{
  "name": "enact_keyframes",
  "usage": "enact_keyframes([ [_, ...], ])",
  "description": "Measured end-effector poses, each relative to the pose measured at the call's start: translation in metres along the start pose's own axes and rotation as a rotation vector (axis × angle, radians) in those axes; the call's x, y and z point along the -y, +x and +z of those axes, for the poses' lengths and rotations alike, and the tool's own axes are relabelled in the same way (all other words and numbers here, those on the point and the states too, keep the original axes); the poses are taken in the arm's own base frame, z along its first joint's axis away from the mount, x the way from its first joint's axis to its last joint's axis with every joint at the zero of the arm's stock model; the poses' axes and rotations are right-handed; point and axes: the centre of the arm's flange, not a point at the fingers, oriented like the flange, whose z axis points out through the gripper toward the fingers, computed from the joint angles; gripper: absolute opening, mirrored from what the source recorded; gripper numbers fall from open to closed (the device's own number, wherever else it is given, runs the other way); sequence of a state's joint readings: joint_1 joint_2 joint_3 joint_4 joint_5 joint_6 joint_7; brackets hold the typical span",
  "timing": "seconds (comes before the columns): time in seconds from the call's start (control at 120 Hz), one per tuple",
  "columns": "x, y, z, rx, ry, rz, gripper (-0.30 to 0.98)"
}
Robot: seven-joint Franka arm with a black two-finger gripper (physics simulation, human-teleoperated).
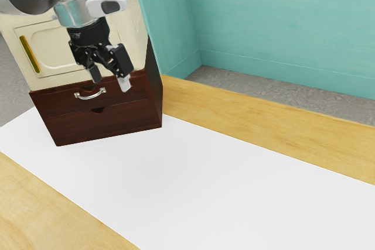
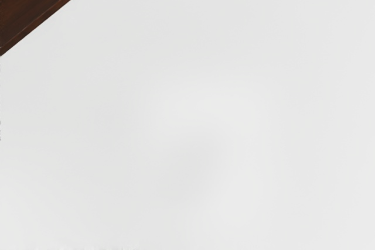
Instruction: Pull the drawer handle with one arm to open the drawer
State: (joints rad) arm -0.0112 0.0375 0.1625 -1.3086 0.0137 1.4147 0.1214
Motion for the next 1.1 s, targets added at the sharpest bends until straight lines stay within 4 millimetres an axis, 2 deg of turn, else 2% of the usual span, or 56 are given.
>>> enact_keyframes([
  [0.117, 0.018, -0.002, 0.002, 0.001, -0.021, -0.030, 0.69],
  [0.15, 0.023, -0.004, -0.004, -0.013, -0.027, -0.039, 0.69],
  [0.2, 0.029, -0.015, -0.058, -0.122, -0.014, -0.052, 0.69],
  [0.233, 0.030, -0.036, -0.104, -0.211, -0.003, -0.057, 0.69],
  [0.267, 0.031, -0.054, -0.133, -0.267, 0.004, -0.062, 0.69],
  [0.317, 0.034, -0.070, -0.153, -0.301, 0.008, -0.070, 0.69],
  [0.375, 0.037, -0.074, -0.157, -0.303, 0.007, -0.075, 0.69],
  [0.458, 0.030, -0.068, -0.151, -0.285, -0.014, -0.060, 0.69],
  [0.525, 0.022, -0.055, -0.137, -0.259, -0.026, -0.042, 0.69],
  [0.592, 0.014, -0.038, -0.120, -0.227, -0.034, -0.025, 0.69],
  [0.617, 0.011, -0.033, -0.107, -0.199, -0.041, -0.018, 0.69],
  [0.658, 0.003, -0.034, -0.095, -0.171, -0.054, -0.002, 0.69],
  [0.783, -0.022, -0.078, -0.043, -0.122, -0.095, 0.043, 0.69],
  [0.825, -0.045, -0.098, -0.024, -0.107, -0.098, 0.082, 0.69],
  [0.983, -0.091, -0.153, 0.015, -0.061, -0.106, 0.148, 0.69],
  [1.017, -0.094, -0.161, 0.022, -0.053, -0.104, 0.161, 0.69],
  [1.1, -0.080, -0.167, 0.025, -0.066, -0.057, 0.215, 0.68],
])
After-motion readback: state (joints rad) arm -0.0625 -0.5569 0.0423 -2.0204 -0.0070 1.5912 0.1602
